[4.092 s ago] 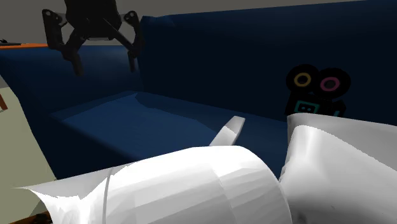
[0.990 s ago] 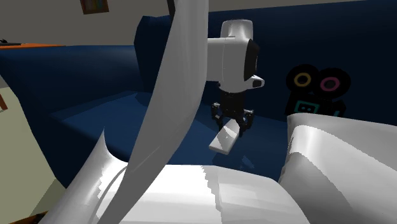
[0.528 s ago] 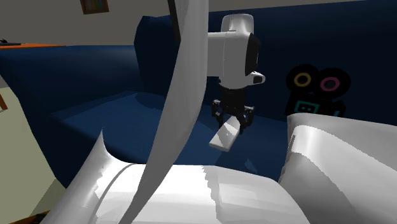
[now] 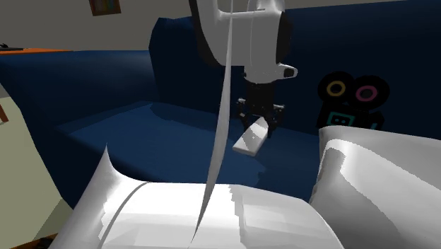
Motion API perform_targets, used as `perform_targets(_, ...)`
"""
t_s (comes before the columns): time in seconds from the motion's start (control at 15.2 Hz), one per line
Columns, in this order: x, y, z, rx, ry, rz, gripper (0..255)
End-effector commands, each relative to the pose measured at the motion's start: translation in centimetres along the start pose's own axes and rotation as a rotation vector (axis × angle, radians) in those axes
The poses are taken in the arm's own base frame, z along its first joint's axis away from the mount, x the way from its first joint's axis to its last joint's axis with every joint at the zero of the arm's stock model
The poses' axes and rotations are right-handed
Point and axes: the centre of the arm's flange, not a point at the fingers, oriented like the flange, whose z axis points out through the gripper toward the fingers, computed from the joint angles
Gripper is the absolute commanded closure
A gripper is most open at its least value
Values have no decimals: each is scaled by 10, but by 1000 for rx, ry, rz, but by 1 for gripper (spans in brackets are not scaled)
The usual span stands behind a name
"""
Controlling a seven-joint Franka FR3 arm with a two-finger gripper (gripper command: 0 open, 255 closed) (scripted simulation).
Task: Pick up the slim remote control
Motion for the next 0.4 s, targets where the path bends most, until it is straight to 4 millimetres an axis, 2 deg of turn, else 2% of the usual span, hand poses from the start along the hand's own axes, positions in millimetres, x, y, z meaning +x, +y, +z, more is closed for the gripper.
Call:
perform_targets(0.0, 1, 0, -12, 0, 0, 0, 255)
perform_targets(0.2, 2, 0, -28, 0, 0, 0, 255)
perform_targets(0.33, 2, 0, -28, 0, 0, 0, 255)
